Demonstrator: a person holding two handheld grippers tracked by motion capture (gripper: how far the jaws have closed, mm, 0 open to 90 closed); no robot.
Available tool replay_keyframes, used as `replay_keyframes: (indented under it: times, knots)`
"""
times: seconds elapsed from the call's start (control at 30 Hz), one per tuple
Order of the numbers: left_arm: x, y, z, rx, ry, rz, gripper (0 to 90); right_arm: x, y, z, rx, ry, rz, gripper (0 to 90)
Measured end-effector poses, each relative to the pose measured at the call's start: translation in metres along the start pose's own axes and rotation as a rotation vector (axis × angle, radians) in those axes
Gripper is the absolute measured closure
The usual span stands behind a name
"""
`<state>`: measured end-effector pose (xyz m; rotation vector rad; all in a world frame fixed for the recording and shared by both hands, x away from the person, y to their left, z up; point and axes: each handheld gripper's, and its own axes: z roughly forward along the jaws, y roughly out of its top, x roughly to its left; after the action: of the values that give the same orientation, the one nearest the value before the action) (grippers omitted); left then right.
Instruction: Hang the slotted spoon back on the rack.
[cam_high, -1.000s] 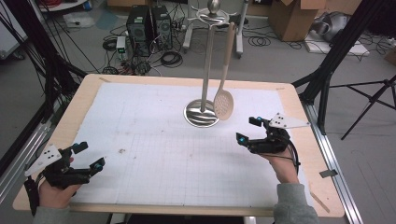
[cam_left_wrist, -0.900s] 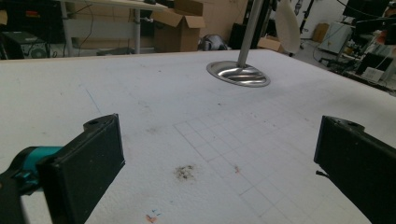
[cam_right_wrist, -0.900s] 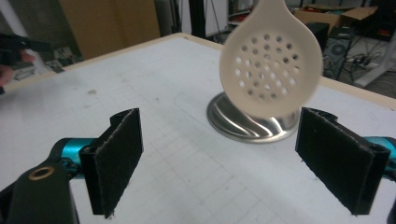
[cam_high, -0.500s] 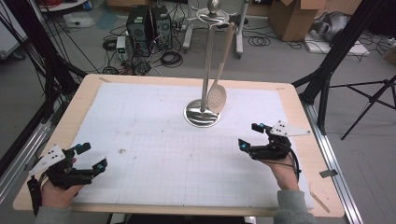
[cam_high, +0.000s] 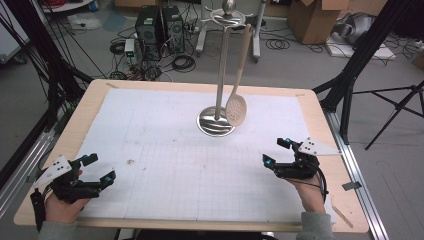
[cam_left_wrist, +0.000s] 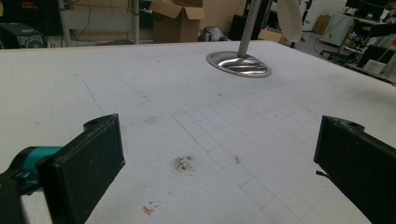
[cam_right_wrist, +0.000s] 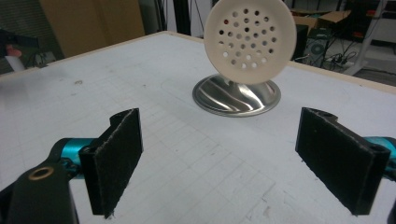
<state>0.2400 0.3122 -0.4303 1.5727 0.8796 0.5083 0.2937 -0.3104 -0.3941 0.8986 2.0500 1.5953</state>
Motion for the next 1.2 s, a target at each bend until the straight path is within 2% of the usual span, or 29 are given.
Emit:
replay_keyframes:
  times: [0.23,0.57,0.83,0.97,1.2]
  knots:
    - [0.0,0.0,0.001,0.003,0.005,0.004,1.8,-0.002,-0.01,-0.013,-0.031,-0.018,0.019,14.0]
    - [-0.001,-0.001,0.001,0.008,0.011,0.014,1.8,-0.007,-0.029,-0.035,-0.038,-0.062,0.04,14.0]
    - [-0.001,-0.002,0.002,0.015,0.013,0.017,1.8,-0.01,-0.044,-0.044,-0.042,-0.078,0.074,13.9]
    - [0.0,-0.002,0.002,0.015,0.015,0.016,1.8,-0.011,-0.049,-0.046,-0.036,-0.091,0.082,13.8]
    - [-0.001,-0.004,0.003,0.031,0.027,0.029,1.8,-0.013,-0.053,-0.052,-0.057,-0.133,0.08,13.8]
